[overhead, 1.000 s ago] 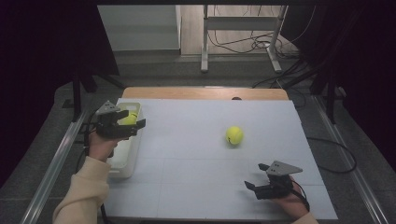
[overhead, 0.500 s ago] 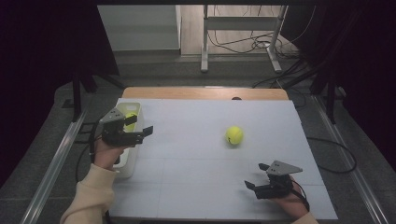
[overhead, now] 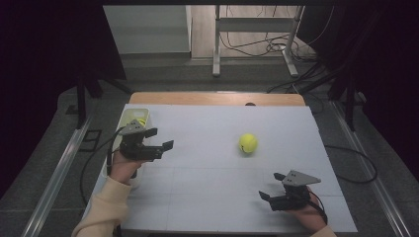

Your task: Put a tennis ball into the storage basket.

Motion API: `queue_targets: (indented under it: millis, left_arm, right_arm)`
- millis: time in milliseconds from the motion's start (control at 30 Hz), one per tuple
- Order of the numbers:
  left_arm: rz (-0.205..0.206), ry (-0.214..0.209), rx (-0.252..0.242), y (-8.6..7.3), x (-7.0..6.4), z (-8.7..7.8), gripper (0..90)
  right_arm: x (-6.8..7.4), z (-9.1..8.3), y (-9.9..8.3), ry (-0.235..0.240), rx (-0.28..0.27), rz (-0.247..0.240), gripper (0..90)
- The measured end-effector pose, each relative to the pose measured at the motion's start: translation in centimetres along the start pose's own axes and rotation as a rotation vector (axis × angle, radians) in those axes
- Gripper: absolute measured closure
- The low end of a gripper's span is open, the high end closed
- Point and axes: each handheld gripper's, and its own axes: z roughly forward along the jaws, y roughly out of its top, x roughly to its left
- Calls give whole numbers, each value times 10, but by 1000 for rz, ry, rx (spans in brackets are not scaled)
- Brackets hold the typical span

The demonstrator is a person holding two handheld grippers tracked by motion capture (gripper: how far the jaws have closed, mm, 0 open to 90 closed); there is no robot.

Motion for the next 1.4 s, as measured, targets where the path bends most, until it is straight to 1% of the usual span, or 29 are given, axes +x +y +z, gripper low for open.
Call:
queue_targets:
  millis: [33, 267, 333, 367, 400, 633, 833, 967, 1000, 1100, 1133, 1200, 1333, 1400]
  left_arm:
    - [0, 0, 0, 0, 0, 0, 163]
    - [13, -26, -4, 4, -13, 7, 163]
    - [23, -42, 4, 5, -19, 13, 163]
    - [23, -42, 4, 5, -19, 13, 163]
    - [31, -58, 11, 6, -22, 18, 163]
    - [49, -80, 31, 7, -32, 28, 163]
    - [53, -93, 35, 8, -36, 34, 163]
    - [52, -117, 39, 11, -39, 40, 165]
    - [54, -119, 39, 12, -39, 42, 165]
    - [58, -123, 41, 13, -42, 48, 165]
    - [61, -123, 45, 13, -43, 50, 165]
    - [63, -127, 53, 14, -44, 53, 165]
    - [66, -135, 58, 14, -47, 56, 165]
    - [74, -138, 61, 15, -49, 59, 165]
  right_arm:
    - [0, 0, 0, 0, 0, 0, 130]
    - [0, -1, 0, 4, -4, -6, 131]
    - [1, -1, 0, 0, 2, -9, 131]
    - [1, -1, 0, -1, 1, -9, 131]
    - [0, -1, 0, 4, -5, -6, 131]
    - [1, 0, 0, 8, -5, -6, 131]
    - [1, -1, 0, 4, -4, -4, 131]
    - [1, -2, -1, 3, -8, 4, 131]
    - [1, -3, -1, 1, -4, 3, 131]
    - [1, -4, -3, 6, -14, 8, 131]
    - [1, -5, -3, 0, -9, 5, 131]
    - [1, -5, -3, 6, -22, 12, 131]
    - [0, -5, -3, 5, -20, 16, 131]
    - [-1, -5, -3, 2, -17, 17, 131]
